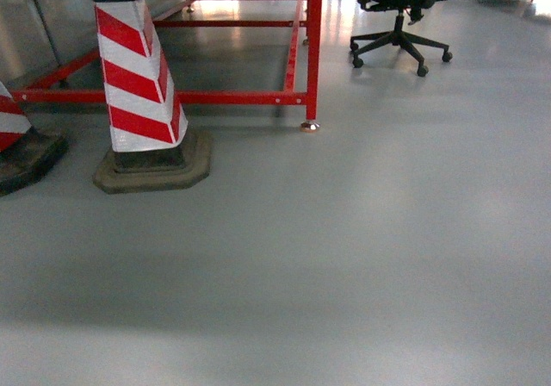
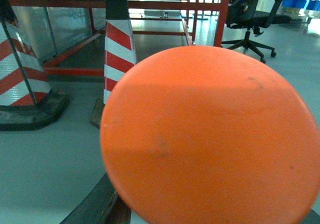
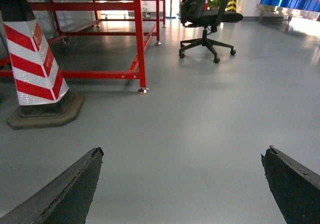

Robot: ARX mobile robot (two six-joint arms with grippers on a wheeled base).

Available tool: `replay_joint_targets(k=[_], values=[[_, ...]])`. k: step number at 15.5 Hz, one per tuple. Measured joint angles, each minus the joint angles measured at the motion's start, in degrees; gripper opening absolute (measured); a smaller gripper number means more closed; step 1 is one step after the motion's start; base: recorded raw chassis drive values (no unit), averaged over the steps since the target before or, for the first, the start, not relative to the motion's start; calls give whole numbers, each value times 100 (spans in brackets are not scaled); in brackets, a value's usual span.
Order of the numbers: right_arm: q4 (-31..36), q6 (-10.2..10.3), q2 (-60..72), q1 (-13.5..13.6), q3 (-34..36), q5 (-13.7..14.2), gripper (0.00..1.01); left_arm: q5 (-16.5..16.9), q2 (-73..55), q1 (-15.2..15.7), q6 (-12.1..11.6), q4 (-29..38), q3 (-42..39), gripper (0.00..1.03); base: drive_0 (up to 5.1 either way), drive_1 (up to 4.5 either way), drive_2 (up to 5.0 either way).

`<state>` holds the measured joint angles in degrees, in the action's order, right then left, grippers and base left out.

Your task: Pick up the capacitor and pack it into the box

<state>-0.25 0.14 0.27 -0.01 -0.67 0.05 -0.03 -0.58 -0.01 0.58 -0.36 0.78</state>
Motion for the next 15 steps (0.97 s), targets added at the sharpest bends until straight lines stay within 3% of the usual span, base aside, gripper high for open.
replay_joint_targets(k=[15], values=[[2, 0, 0, 0, 0, -7, 98, 0, 0, 0, 2, -7, 0, 44, -500, 241, 241]])
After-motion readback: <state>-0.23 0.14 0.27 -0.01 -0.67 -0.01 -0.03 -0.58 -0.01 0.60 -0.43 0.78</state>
